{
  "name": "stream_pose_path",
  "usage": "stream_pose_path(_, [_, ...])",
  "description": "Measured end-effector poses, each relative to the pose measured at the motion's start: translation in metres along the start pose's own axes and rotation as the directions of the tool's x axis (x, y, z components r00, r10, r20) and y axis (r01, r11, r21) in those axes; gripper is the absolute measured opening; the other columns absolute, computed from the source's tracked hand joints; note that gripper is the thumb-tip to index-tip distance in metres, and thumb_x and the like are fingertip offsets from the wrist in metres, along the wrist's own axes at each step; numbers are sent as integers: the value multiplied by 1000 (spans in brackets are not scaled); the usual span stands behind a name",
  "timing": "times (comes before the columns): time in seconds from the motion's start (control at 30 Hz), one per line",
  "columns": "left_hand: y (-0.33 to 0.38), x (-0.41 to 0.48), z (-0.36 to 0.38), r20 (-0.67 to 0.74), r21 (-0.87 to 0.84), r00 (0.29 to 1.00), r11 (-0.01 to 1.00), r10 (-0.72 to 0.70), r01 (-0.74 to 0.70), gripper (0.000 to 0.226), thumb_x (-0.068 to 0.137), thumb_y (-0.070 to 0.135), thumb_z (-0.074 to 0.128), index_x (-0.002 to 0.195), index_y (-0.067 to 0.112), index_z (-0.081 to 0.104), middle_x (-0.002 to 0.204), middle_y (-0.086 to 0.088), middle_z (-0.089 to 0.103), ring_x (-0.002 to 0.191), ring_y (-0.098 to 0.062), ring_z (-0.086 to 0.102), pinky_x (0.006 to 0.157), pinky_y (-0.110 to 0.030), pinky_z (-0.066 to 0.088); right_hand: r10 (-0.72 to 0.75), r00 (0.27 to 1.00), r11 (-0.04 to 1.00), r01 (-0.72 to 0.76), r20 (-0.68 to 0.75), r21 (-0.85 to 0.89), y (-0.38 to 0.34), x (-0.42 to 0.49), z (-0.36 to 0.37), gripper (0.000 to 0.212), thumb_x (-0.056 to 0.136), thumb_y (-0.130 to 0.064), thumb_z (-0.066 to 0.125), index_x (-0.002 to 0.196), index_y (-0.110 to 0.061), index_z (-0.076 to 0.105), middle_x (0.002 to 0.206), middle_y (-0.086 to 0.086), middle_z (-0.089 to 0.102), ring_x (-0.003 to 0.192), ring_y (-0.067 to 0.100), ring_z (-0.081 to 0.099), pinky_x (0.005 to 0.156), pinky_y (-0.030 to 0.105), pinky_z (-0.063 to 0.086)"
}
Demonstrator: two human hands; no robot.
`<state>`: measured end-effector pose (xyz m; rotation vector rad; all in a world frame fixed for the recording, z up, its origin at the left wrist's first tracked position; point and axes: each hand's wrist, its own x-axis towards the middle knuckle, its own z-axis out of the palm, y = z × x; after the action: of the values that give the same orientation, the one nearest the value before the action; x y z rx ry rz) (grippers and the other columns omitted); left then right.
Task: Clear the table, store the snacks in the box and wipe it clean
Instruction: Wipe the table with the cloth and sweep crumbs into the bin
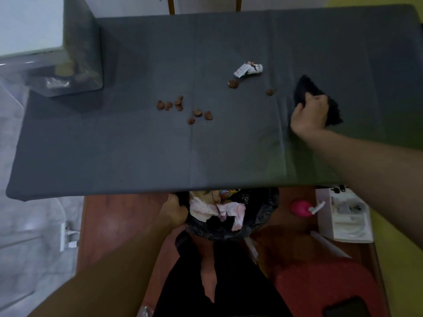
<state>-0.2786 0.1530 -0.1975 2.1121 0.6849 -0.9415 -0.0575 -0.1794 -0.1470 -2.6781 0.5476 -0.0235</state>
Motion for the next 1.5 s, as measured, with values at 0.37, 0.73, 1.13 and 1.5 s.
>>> stream_pose_path(0.37, [-5,3,-4,-42,-27,999,999,-17,16,28,89,-1,45,114,-13,50,108,-31,60,104,-43,58,85,-44,50,-233,962,972,224,142,76,-79,62,29,46,102,-14,43,148,-11,45,148,18,41,133,38,40,112,30,26])
stream_pose_path(0.73, [-3,-7,-10,-91,-62,996,998,21,-26,23,90,-1,49,113,-5,54,97,-12,60,92,-27,57,78,-25,44,-658,710,752,637,252,169,-105,-6,61,40,95,-6,52,133,-12,63,126,11,56,110,33,46,95,26,34])
stream_pose_path(1.13, [-3,-12,-14,-88,-63,996,998,3,-9,27,90,-4,46,117,-4,49,101,-15,58,92,-27,57,78,-23,44,-815,533,579,735,227,352,-92,-67,52,30,86,0,59,111,-6,75,105,8,65,95,25,53,86,32,44])
stream_pose_path(1.5, [-13,-18,-24,-38,-172,999,985,-17,10,58,93,1,45,147,7,25,126,-8,51,106,-18,49,88,-25,42,-325,913,940,282,248,193,-196,-5,76,46,100,-8,40,145,-10,48,146,16,44,135,32,41,114,33,30])
